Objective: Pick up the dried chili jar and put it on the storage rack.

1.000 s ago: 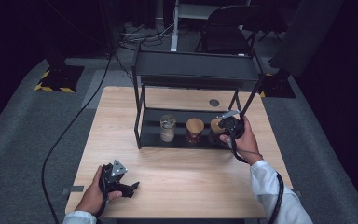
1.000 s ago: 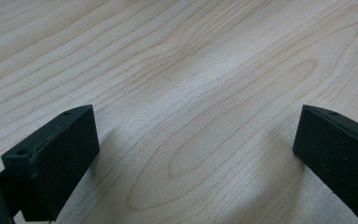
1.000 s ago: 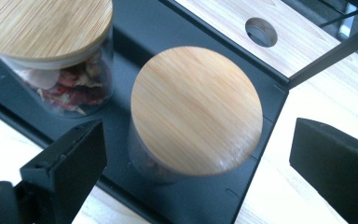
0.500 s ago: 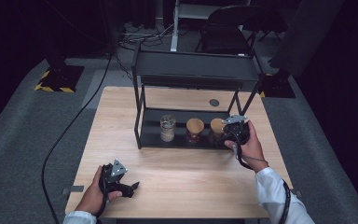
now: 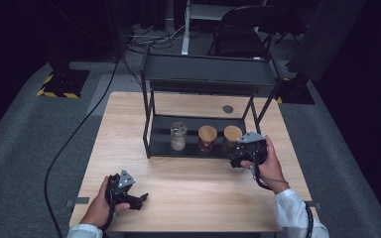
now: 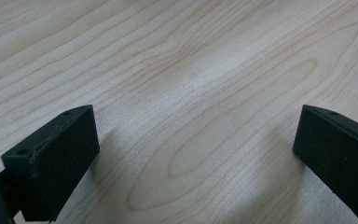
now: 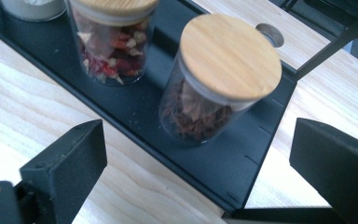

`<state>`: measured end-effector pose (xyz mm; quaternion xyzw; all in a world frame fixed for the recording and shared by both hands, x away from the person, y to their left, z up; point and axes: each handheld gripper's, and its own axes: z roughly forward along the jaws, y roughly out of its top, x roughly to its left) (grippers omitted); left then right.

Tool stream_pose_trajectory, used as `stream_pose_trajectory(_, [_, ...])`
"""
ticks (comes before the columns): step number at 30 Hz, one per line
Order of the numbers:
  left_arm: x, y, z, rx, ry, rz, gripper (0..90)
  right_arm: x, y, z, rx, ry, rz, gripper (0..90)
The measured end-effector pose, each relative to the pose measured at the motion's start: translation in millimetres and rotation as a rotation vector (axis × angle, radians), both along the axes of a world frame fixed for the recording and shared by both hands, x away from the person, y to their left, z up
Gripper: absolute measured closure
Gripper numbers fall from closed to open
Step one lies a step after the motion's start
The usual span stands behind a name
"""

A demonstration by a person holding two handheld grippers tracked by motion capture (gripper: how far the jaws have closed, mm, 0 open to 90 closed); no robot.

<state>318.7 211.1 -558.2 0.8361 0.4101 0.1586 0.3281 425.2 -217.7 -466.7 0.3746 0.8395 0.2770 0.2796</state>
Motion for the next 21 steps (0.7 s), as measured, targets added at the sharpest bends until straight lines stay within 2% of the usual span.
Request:
stream_pose_trajectory(7, [0.0, -0.1, 0.0, -0.001, 0.0, 0.001, 0.0, -10.0, -4.7, -9.5, 0.018, -0.008, 0.031, 3.5])
stream_pose_trajectory(21, [0.0, -0.1, 0.0, -0.001, 0.0, 0.001, 0.0, -34.1, -11.6, -39.2, -0.012, -0.002, 0.108, 3.4])
